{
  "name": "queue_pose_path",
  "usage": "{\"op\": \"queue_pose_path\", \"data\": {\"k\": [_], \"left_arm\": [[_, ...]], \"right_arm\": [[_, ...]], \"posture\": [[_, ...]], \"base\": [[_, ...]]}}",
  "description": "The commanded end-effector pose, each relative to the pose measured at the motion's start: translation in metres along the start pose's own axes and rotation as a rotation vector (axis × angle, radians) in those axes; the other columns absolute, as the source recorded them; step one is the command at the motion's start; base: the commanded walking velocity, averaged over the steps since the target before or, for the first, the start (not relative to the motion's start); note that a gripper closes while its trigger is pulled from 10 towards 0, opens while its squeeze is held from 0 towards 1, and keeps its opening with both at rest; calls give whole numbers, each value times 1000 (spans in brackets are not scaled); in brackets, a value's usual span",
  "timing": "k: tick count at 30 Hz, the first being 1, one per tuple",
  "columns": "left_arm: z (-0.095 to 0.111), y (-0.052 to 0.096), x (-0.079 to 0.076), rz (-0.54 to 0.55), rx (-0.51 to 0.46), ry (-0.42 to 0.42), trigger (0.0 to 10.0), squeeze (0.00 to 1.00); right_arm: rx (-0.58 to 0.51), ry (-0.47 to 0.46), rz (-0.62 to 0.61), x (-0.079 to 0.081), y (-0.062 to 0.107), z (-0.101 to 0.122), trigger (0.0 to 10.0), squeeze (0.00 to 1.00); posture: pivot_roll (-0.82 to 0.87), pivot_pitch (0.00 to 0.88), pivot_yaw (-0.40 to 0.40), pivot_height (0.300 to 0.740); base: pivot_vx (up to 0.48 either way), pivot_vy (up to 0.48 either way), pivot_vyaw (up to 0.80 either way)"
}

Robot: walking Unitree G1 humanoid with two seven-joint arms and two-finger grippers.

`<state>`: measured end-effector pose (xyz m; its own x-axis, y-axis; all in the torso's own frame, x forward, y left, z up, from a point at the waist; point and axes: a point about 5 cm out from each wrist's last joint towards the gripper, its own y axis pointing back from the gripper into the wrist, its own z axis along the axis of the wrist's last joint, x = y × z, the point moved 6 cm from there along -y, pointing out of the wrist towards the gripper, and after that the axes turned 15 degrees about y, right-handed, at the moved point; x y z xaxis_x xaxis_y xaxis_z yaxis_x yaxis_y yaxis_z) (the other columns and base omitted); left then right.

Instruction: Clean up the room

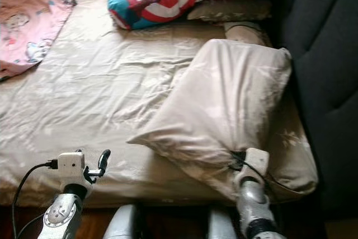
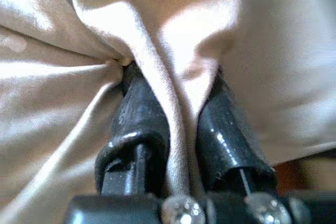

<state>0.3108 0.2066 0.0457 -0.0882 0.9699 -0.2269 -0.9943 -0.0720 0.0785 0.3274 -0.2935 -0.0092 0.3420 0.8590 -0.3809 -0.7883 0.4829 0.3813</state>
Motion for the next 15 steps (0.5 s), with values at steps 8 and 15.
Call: {"op": "queue_pose_path", "data": {"k": [8,15], "left_arm": [[-12,6,3,16,30,1,10000,0],[-12,7,3,13,33,2,10000,0]], "right_arm": [[-86,101,-571,-158,4,35,0,0],[-61,126,-563,-156,3,33,10000,0]], "posture": [[-79,159,36,638],[-73,158,39,638]], "base": [[0,0,0],[0,0,0]]}}
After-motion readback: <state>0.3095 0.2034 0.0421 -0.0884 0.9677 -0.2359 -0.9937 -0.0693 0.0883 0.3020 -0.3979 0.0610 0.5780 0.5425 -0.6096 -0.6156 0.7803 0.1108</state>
